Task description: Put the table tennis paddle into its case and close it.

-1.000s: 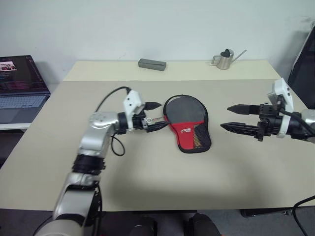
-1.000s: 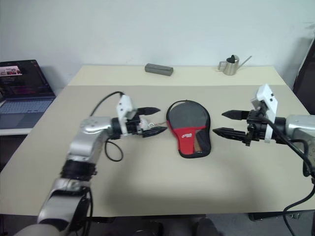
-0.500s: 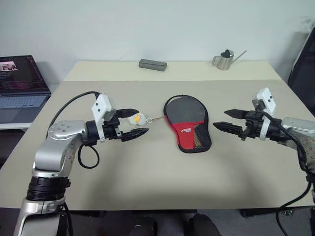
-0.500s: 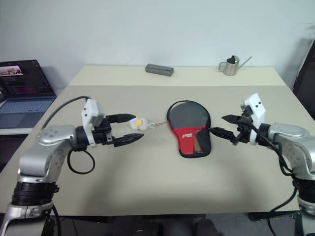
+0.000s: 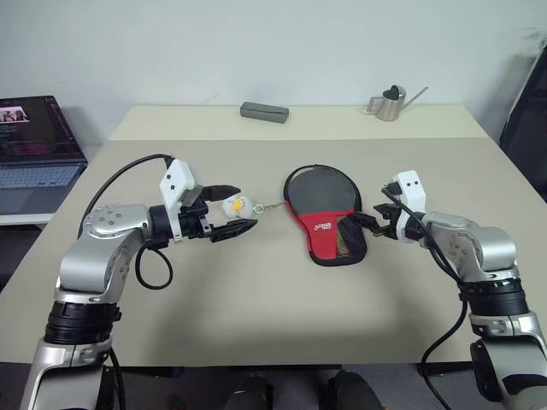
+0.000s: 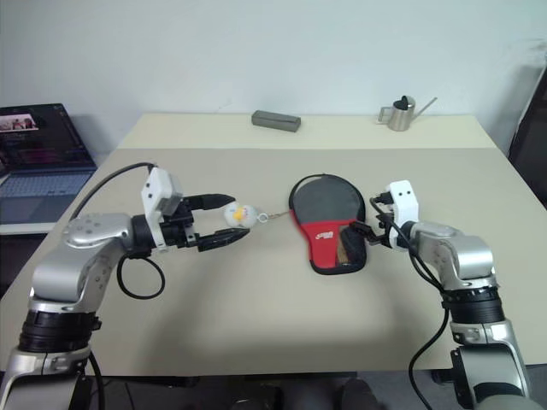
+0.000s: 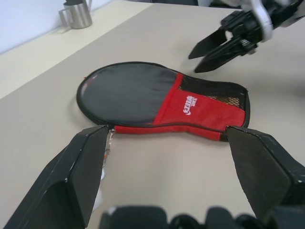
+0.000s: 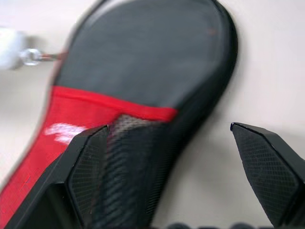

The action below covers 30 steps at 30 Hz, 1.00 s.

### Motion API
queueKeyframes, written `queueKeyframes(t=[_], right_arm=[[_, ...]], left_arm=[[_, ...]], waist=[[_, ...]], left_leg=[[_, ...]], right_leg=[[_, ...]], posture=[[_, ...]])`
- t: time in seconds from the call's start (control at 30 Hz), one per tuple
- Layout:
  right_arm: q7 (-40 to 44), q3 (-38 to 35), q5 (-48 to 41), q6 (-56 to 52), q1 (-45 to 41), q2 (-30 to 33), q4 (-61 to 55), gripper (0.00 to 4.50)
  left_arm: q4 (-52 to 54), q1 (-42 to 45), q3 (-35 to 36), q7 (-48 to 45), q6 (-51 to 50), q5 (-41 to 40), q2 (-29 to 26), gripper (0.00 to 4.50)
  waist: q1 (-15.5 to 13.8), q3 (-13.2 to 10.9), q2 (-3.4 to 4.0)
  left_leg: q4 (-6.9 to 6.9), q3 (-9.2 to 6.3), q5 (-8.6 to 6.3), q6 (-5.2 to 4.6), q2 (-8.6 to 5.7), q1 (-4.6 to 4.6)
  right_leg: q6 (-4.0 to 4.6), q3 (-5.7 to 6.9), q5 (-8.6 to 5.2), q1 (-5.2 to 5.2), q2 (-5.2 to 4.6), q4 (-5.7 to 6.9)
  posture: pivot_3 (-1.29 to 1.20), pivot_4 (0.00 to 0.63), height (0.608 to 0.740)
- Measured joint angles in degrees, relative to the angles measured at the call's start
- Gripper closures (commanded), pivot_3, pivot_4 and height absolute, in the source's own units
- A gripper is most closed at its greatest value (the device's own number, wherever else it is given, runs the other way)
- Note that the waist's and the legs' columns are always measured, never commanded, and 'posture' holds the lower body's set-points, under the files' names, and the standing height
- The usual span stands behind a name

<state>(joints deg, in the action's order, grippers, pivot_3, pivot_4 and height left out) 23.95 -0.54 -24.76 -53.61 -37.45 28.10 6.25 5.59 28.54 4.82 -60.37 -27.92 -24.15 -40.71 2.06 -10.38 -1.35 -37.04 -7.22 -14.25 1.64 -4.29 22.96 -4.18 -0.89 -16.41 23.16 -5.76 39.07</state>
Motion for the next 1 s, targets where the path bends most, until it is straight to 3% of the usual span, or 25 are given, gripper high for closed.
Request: queueKeyframes(t=[0.3, 0.63, 0.9, 1.0], right_arm=[[1.6, 2.0, 3.7, 3.2, -1.6, -4.4, 5.5, 0.01], [3.5, 3.1, 8.1, 6.7, -6.1, -5.8, 14.3, 0.01], [5.3, 2.8, 8.2, 4.9, -6.5, -5.5, 14.5, 0.01], [6.0, 2.8, 8.2, 3.1, -6.2, -5.3, 13.2, 0.91]], left_arm=[[-0.1, 0.1, -0.1, 0.1, 0.5, 0.0, 0.0, 0.20], [-1.1, 0.4, -0.5, 0.3, 1.2, 0.1, 0.0, 0.20], [-1.1, 0.3, -0.5, 0.9, 1.9, 0.1, 0.0, 0.20], [-1.1, 0.3, -0.5, 0.9, 2.1, 0.1, 0.0, 0.20]], waist=[[0.7, 0.0, 0.00], [1.2, 0.0, 0.01], [1.2, 0.0, 0.01], [1.2, 0.0, 0.01]], left_leg=[[0.00, 0.00, 0.00, 0.00, 0.01, 0.00], [-0.01, -0.01, 0.00, 0.00, 0.01, -0.03], [-0.01, -0.03, 0.00, 0.00, 0.01, -0.03], [-0.01, -0.03, 0.00, 0.00, 0.01, -0.03]], right_leg=[[0.00, -0.01, 0.00, 0.00, 0.02, 0.01], [0.00, -0.02, 0.00, 0.00, 0.02, 0.03], [0.00, -0.01, 0.01, -0.02, 0.02, 0.03], [0.00, -0.01, 0.01, -0.02, 0.02, 0.03]], posture=[[0.00, 0.150, 0.740], [0.00, 0.150, 0.740], [0.00, 0.150, 0.740], [0.00, 0.150, 0.740]])
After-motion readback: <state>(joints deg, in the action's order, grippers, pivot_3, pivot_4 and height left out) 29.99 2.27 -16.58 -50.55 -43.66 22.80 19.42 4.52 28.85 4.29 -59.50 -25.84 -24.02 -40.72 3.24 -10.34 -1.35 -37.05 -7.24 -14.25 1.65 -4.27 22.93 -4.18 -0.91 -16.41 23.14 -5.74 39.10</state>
